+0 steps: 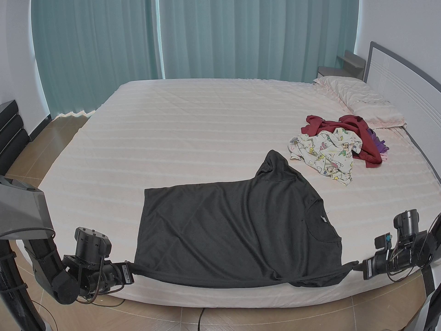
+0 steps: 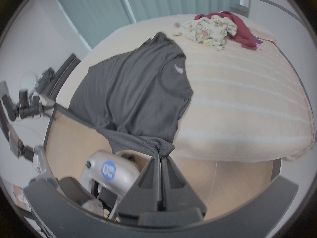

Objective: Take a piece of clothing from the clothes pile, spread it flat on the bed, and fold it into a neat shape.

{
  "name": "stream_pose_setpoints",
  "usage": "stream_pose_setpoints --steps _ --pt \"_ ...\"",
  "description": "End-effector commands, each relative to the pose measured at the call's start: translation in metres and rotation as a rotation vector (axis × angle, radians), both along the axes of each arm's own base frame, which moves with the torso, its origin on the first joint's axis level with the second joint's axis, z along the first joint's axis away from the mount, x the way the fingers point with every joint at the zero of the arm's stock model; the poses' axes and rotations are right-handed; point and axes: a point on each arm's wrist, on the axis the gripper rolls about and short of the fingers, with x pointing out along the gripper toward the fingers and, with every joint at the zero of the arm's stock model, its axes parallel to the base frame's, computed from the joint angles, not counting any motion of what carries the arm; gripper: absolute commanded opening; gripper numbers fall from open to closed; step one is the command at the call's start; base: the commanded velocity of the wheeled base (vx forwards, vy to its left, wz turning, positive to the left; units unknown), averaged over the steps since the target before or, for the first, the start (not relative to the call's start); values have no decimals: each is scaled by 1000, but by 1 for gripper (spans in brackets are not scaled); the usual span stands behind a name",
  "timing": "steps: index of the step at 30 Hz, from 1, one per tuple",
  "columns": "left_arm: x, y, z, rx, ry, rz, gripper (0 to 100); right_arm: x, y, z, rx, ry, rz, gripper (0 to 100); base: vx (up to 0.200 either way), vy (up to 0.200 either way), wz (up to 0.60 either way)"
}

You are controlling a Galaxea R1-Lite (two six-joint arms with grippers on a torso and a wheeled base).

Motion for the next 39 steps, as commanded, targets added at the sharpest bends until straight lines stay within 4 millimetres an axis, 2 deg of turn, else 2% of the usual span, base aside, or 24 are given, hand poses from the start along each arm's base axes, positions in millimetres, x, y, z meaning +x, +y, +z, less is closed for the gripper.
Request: stream_pose_setpoints --steps 1,8,13,15,20,23,28,31,33,39 --pt "16 -1 4 -16 -58 19 0 29 11 20 28 -115 -12 0 0 0 0" --pt "28 1 8 -17 -94 42 0 51 12 32 34 -195 -12 0 0 0 0" --pt "28 4 8 -17 -92 49 0 62 12 40 33 -239 -13 0 0 0 0" --pt "17 5 11 -15 -81 43 0 68 11 55 13 -306 -27 0 0 0 0" --pt "8 6 16 -18 -82 32 0 68 13 58 -15 -301 -42 0 0 0 0" --pt "-6 5 13 0 -19 6 0 66 18 68 -14 -300 -23 0 0 0 0" --pt "-12 5 14 -26 23 -28 0 62 22 72 -15 -279 -7 0 0 0 0" --pt "-8 5 14 -28 33 -26 0 64 22 74 -16 -275 -7 0 0 0 0" --pt "10 4 19 -40 -9 -11 0 74 23 73 -19 -270 -8 0 0 0 0" --pt "27 0 17 -38 -3 -7 0 93 25 67 -51 -269 -30 0 0 0 0"
